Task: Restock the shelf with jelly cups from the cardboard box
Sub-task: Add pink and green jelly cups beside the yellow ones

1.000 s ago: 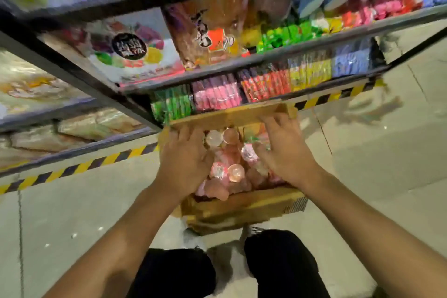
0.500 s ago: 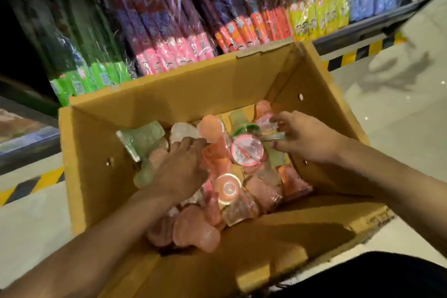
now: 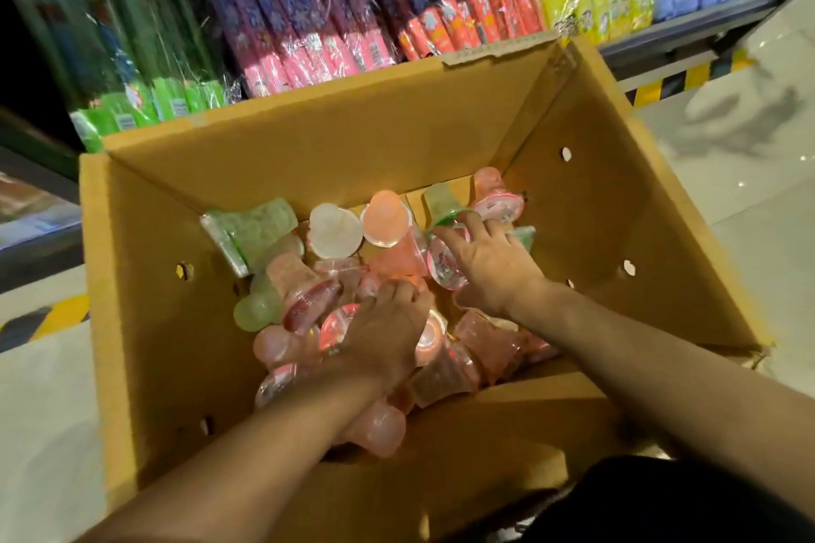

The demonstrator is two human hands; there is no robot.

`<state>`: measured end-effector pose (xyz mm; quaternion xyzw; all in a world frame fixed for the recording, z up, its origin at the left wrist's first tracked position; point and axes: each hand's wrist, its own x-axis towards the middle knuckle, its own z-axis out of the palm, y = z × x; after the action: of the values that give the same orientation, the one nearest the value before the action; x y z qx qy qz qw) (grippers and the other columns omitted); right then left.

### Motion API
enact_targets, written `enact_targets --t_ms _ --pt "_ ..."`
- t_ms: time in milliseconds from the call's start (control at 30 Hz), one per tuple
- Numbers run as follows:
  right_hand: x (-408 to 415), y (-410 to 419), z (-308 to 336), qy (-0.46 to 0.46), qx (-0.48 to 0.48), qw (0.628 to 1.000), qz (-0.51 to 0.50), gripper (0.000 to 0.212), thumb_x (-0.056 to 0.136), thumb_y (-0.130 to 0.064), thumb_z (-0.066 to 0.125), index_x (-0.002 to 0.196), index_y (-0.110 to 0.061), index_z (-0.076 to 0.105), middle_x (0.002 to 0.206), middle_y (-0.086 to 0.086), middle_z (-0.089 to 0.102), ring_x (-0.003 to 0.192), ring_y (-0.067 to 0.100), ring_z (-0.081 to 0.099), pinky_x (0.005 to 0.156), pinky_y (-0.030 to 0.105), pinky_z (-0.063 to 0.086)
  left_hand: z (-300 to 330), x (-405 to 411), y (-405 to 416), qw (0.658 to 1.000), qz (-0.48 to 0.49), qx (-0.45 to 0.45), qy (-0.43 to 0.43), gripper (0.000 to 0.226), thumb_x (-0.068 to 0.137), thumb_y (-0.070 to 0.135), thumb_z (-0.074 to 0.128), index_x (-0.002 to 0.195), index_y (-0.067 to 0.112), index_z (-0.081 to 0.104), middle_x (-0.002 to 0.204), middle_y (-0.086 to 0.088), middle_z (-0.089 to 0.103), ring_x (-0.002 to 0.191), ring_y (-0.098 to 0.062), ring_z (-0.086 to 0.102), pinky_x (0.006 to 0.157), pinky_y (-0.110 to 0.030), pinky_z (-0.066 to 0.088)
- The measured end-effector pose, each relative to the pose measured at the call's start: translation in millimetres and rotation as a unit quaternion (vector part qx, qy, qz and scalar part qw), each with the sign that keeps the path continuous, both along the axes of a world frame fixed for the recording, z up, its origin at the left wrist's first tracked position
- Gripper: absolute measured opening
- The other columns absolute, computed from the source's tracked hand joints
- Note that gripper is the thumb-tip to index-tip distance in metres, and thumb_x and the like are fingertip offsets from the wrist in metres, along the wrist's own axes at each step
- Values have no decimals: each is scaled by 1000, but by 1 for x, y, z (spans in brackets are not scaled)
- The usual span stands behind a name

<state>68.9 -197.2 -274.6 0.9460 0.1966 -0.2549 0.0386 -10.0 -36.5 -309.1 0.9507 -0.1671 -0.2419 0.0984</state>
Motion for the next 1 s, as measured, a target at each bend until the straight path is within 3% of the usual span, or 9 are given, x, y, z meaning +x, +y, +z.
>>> enact_targets --t_ms 200,400,500,633,767,867,933,1000 --pt "1 -5 -19 -35 -39 999 11 99 77 -43 81 150 -32 16 147 12 29 134 37 36 106 49 36 -10 -7 -12 999 -25 38 -25 59 91 27 65 143 25 38 152 -3 36 128 -29 41 110 -48 23" --pt "3 -4 -31 -51 -55 997 19 94 80 -30 81 147 -27 16 140 15 34 127 38 44 102 47 40 -18 -6 -15 998 -36 36 -44 50 92 23 60 139 21 43 148 -6 40 121 -28 46 102 -40 30" --pt "7 -2 -36 -31 -4 999 -25 81 82 -23 77 144 -23 24 138 14 35 126 39 44 101 49 43 -21 -2 -13 998 -47 19 -46 46 91 30 61 134 21 48 143 -4 45 116 -26 49 97 -38 32" --pt "14 -4 -34 9 88 991 -105 88 70 -19 82 143 -23 32 135 11 37 120 35 47 98 44 49 -21 -1 -5 999 -31 -6 -31 46 88 29 65 132 24 52 146 1 44 118 -22 47 99 -34 30" --pt "16 -10 -11 -9 182 971 -153 90 67 -20 82 143 -25 35 129 11 44 111 35 53 93 44 52 -6 -6 -1 996 24 -85 -3 49 82 21 65 129 30 56 133 5 50 116 -19 48 102 -33 31" --pt "15 -19 28 -2 249 951 -184 92 66 -36 83 146 -24 37 130 10 44 116 32 49 96 43 49 24 -5 1 980 94 -175 -29 49 70 22 70 118 25 61 118 -1 61 109 -27 58 92 -47 48" --pt "13 -25 62 0 278 940 -197 98 62 -60 73 146 -25 38 130 8 45 116 29 46 97 40 47 61 4 1 973 122 -194 -35 47 70 23 71 117 21 64 116 -2 61 106 -26 59 87 -41 48" --pt "12 -31 101 -1 292 934 -207 97 64 -57 76 147 -24 38 131 6 44 117 27 46 100 42 46 110 12 -2 965 151 -209 -40 46 73 24 69 119 22 64 122 0 60 108 -24 58 89 -38 48"
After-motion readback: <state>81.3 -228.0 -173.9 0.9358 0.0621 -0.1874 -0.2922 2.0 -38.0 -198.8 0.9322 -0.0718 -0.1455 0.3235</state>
